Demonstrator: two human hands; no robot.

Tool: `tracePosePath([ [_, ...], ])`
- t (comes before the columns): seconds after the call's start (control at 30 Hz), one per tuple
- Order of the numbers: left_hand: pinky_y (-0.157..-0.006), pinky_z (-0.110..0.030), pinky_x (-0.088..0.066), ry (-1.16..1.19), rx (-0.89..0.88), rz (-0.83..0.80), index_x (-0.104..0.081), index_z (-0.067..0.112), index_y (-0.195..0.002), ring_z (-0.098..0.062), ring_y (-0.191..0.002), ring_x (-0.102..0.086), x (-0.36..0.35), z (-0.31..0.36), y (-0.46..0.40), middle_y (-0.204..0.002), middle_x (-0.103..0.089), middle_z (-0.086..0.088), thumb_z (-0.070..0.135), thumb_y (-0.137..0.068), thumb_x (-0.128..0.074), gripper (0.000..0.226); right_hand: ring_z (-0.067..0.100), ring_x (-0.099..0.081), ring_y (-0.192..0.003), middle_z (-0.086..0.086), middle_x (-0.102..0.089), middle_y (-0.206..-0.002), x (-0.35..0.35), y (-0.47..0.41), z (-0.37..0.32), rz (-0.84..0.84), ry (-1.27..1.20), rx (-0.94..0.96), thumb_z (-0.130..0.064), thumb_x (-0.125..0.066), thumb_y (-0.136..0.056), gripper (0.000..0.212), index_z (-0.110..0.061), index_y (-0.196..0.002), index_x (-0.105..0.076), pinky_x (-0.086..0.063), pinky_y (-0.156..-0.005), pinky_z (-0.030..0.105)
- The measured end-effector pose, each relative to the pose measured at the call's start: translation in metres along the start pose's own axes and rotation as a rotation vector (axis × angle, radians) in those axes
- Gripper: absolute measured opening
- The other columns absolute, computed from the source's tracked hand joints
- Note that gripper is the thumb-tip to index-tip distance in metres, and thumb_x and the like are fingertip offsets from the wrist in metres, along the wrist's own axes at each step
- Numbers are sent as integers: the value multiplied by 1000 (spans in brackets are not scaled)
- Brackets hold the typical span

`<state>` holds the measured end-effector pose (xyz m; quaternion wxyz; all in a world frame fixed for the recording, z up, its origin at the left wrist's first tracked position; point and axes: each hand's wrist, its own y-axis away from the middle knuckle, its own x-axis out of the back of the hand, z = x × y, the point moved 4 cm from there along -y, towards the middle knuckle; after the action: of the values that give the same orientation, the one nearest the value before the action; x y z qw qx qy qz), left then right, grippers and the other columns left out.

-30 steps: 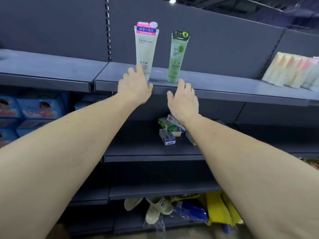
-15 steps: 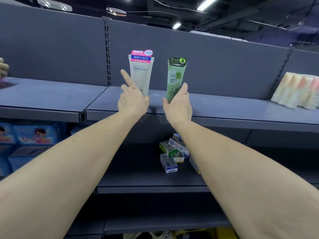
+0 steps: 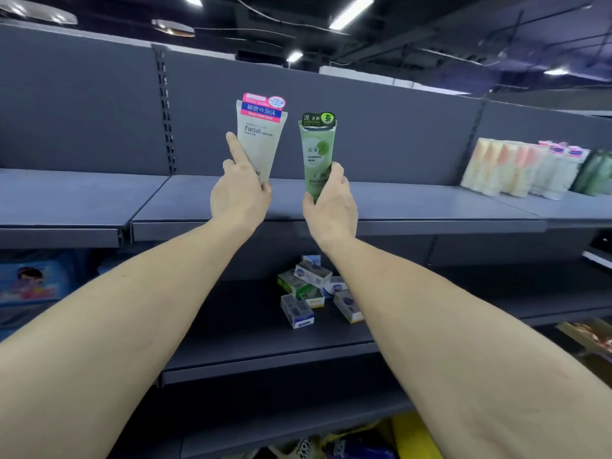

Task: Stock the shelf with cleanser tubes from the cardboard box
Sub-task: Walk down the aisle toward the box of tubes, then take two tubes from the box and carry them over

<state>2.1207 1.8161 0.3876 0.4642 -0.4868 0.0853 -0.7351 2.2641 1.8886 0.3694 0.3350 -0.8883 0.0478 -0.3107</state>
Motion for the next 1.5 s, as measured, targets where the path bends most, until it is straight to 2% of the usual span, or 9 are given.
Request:
tracePosePath([
  [0.17,-61,-36,-40,45,-140,-56,-3,14,-156,-31,-88,-62,-4,36,31,-120,-52,-11,32,-90,-61,90,26,-59,-102,4,-53,-121,38,28,18,86,35,-106,-22,-60,-92,59,-16,-143,-32,-51,-77,39],
  [0.33,-62,-36,-41,138,-265,-114,-11,18,-155,-31,-86,-62,-31,66,86,-117,-54,-9,38,-86,-61,87,26,-58,-105,3,-53,-126,87,77,68,124,150,-209,-26,-61,-90,60,-18,-143,-33,-52,-82,39],
  [0.47,-64,-38,-43,176,-317,-264,-16,19,-152,-34,-86,-62,-69,80,139,-114,-55,-11,37,-83,-61,85,26,-58,-107,3,-53,-127,128,135,122,112,252,-370,-27,-61,-90,62,-18,-143,-32,-51,-84,38],
  [0.67,-65,-39,-41,147,-396,-473,-16,14,-151,-38,-90,-62,-123,113,235,-115,-56,-14,34,-82,-62,85,28,-60,-100,4,-57,-116,183,232,192,117,350,-655,-27,-63,-85,50,-20,-129,-40,-53,-82,41],
  [0.83,-65,-39,-43,158,-522,-644,-28,11,-140,-39,-87,-63,-150,165,333,-107,-58,-15,34,-78,-64,75,31,-60,-105,7,-58,-118,232,312,245,139,407,-872,-28,-64,-84,47,-18,-124,-41,-47,-82,39],
  [0.97,-65,-37,-39,188,-595,-798,-26,11,-142,-39,-91,-63,-159,212,431,-111,-58,-14,32,-81,-60,73,34,-60,-108,11,-59,-120,286,380,281,168,441,-1043,-26,-63,-84,49,-14,-127,-42,-46,-81,36],
  [1.2,-74,-38,-55,196,-685,-1012,-24,16,-142,-32,-94,-65,-151,276,584,-115,-57,-10,37,-81,-66,77,33,-60,-109,11,-59,-122,383,492,329,237,485,-1255,-26,-63,-86,54,-13,-133,-40,-45,-82,35],
  [1.37,-72,-35,-47,134,-739,-1099,-23,15,-143,-34,-98,-64,-143,298,666,-115,-57,-12,33,-82,-64,75,33,-59,-108,12,-60,-119,429,565,357,235,454,-1354,-27,-64,-85,54,-11,-131,-41,-45,-83,35],
  [1.5,-70,-33,-42,78,-740,-1228,-27,15,-141,-32,-102,-63,-138,302,728,-117,-58,-11,36,-81,-66,74,32,-62,-104,9,-63,-115,454,610,372,226,435,-1431,-28,-65,-82,49,-12,-124,-46,-47,-80,35],
])
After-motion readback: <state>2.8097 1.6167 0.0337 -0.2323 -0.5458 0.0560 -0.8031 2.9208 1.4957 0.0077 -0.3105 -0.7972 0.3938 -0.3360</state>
